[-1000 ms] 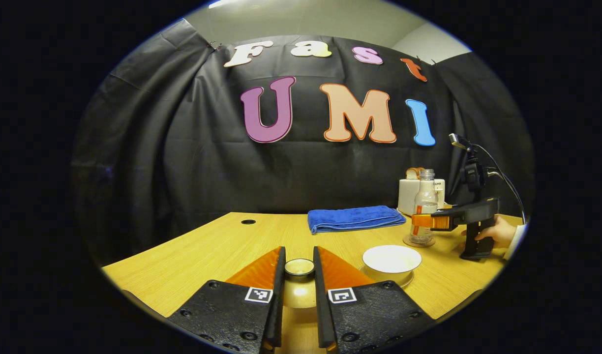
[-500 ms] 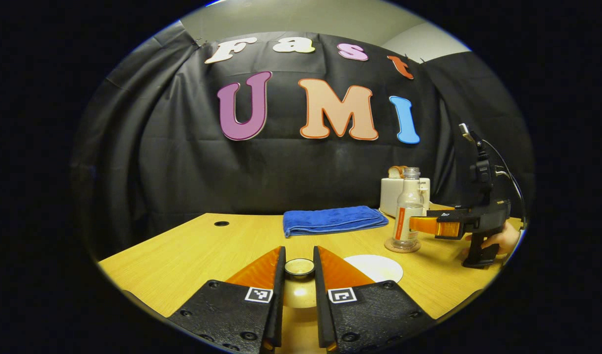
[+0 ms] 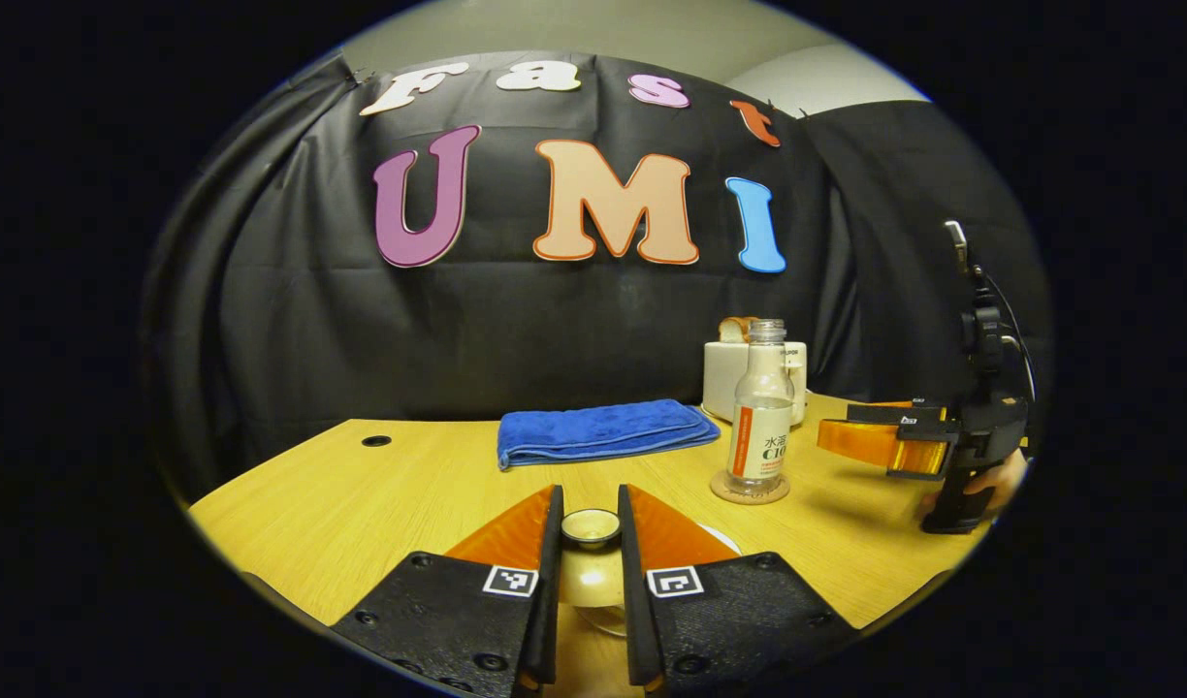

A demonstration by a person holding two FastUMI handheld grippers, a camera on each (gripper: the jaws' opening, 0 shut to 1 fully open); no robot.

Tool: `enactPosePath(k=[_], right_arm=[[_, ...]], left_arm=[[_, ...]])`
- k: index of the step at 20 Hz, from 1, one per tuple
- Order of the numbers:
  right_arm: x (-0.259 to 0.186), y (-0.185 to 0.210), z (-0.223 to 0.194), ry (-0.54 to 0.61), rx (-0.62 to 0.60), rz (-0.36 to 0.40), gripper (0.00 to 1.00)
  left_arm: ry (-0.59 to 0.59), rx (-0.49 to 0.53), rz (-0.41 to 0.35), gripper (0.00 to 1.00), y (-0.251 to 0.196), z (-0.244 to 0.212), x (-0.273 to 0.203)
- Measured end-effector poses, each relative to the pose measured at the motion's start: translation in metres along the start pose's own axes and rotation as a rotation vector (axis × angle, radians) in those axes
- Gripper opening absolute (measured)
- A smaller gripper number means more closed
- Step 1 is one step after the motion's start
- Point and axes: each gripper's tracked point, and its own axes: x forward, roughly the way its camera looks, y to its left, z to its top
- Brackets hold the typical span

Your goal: Open the teacup lid with one hand, grasp the water bottle and pour water into the teacup with the other hand; after pouring, place the water bottle on the coaster and then close the teacup lid.

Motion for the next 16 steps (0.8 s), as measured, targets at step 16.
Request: enactPosePath(k=[16], right_arm=[[-0.040,-0.010,0.014,-0.079,-0.001,0.004,0.90]], left_arm=[[0.103,0.131,-0.076,0.26,-0.034,-0.015,0.006]])
